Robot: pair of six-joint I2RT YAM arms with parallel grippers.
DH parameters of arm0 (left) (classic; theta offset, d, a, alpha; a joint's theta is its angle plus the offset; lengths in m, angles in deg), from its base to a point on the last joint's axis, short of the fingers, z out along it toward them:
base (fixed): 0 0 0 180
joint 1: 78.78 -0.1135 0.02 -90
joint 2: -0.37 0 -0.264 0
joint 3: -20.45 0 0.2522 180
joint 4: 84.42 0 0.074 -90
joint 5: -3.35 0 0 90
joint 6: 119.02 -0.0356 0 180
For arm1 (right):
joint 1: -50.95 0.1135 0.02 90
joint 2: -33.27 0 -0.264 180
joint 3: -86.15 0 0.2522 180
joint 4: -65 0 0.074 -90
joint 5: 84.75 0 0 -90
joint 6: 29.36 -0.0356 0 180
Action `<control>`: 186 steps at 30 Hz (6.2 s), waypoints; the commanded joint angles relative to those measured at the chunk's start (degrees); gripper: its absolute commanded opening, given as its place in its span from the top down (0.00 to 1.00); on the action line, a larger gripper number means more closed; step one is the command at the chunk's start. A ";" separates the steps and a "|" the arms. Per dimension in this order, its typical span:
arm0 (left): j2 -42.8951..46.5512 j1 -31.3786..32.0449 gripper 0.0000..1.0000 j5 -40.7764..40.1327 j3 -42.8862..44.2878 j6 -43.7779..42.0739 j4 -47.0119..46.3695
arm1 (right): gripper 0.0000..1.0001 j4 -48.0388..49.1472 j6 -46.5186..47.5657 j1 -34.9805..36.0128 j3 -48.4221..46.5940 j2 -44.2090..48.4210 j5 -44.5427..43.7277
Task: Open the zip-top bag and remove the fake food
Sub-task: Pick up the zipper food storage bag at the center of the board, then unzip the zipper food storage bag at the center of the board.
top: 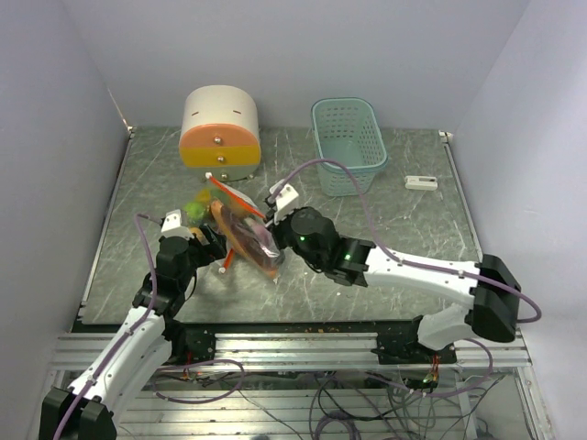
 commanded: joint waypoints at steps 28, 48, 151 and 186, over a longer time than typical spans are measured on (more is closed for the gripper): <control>1.73 -0.12 0.02 -0.94 -0.70 0.60 1.15 | 0.38 -7.65 6.74 -3.94 -27.24 -22.77 13.91; 0.89 -0.11 0.03 -0.76 -0.49 0.51 0.86 | 0.91 -1.85 1.04 -11.32 -20.46 -21.31 28.78; -26.02 -0.15 0.37 57.60 0.28 -5.63 -78.70 | 1.00 -17.72 14.24 -21.71 -10.35 15.57 52.08; -30.39 -0.29 0.93 56.30 2.78 -15.88 -65.38 | 0.47 -11.42 9.34 -20.91 -10.19 4.02 61.86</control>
